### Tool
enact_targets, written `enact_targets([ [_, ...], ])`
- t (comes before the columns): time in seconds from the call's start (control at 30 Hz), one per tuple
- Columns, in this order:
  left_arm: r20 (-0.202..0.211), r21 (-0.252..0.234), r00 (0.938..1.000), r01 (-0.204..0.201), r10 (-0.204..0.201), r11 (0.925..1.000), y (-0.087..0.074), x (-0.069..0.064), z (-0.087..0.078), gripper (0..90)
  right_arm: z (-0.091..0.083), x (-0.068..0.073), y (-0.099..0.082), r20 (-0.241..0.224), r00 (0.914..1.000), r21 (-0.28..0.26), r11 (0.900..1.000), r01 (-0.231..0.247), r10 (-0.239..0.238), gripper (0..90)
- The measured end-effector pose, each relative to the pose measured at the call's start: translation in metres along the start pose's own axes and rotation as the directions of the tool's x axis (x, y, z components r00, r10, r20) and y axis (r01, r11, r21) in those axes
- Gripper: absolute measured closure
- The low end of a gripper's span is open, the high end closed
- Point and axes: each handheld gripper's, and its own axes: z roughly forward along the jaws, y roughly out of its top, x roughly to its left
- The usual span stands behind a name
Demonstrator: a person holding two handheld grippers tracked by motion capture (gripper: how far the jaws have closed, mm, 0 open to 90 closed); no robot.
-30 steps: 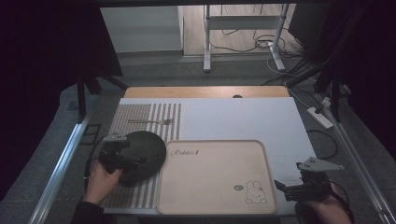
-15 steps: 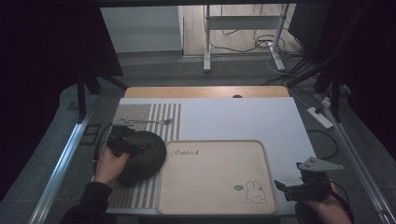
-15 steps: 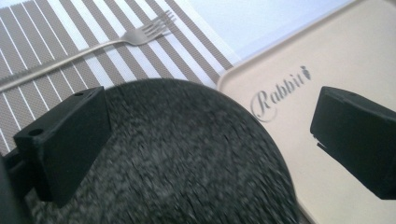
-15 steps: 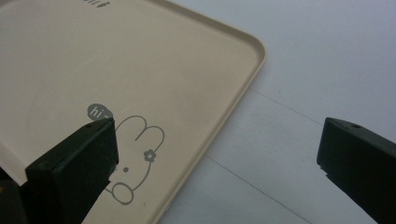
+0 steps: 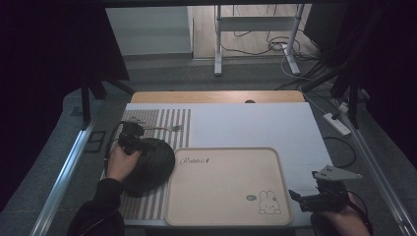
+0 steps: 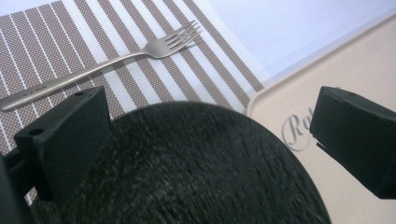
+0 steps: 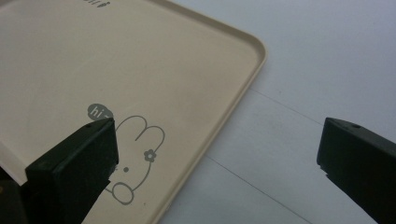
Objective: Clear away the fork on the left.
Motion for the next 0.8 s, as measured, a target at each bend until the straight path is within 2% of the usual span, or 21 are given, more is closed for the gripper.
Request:
enact_targets([
  [0.07,-0.013,0.009,0.9999,0.002,-0.002,1.0000,0.005,0.004,0.005,0.0,0.000,0.000,0.000,-0.001,1.0000,-0.001,1.0000,-0.002,0.002,0.0],
  [0.3,-0.001,0.012,0.9998,0.022,-0.022,0.9997,0.015,0.013,0.014,0.0,0.000,0.000,0.000,-0.001,1.0000,-0.001,1.0000,-0.001,0.001,0.0],
  [0.47,-0.016,0.052,0.9998,0.009,-0.008,0.9986,0.021,0.022,0.024,0.0,0.000,0.000,0.000,-0.001,1.0000,0.000,1.0000,-0.002,0.002,0.0],
  [0.53,-0.021,0.066,0.9997,0.016,-0.015,0.9977,0.025,0.028,0.031,0.0,0.000,0.000,0.000,-0.002,1.0000,0.000,1.0000,-0.001,0.001,0.0],
  [0.8,-0.039,0.090,0.9991,0.018,-0.014,0.9958,0.036,0.038,0.043,0.0,0.000,-0.001,0.000,-0.003,1.0000,-0.001,1.0000,-0.002,0.002,0.0],
])
